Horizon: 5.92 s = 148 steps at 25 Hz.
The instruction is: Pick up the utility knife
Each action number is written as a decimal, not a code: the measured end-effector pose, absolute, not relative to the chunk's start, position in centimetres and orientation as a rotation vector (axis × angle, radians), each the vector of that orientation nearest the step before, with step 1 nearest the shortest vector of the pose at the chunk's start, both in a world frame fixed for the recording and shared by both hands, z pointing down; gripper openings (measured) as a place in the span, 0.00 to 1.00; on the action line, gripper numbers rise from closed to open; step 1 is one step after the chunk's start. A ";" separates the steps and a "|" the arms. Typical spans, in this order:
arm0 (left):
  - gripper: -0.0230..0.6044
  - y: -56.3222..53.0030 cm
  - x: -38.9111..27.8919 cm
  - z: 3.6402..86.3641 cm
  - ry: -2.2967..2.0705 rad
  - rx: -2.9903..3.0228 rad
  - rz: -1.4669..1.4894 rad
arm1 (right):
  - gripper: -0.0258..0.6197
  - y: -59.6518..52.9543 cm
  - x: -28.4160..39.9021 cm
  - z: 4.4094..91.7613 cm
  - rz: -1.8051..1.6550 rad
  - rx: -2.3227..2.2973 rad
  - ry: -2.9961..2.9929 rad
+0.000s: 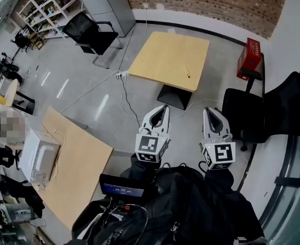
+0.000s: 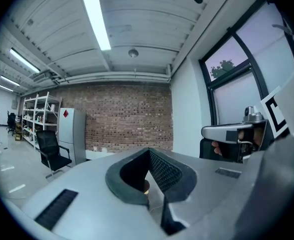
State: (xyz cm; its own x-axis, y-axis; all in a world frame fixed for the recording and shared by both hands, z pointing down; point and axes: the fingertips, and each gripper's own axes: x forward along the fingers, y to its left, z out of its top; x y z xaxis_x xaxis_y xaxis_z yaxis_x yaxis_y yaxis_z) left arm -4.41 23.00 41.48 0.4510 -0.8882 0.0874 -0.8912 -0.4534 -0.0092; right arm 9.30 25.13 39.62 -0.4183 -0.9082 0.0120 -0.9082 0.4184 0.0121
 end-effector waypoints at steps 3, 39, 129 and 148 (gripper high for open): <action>0.04 23.0 -3.7 42.3 -1.600 2.622 0.133 | 0.05 25.1 9.8 40.4 0.022 1.673 -2.625; 0.04 3.6 -7.4 44.1 -1.437 2.629 0.120 | 0.05 6.8 4.7 42.8 0.131 1.688 -2.530; 0.04 -18.6 -6.0 76.1 -1.199 2.044 0.620 | 0.15 -20.8 7.2 84.1 0.876 1.090 -1.960; 0.04 -18.9 -7.4 77.2 -1.179 2.021 0.650 | 0.14 -21.9 7.4 88.0 0.861 1.089 -1.835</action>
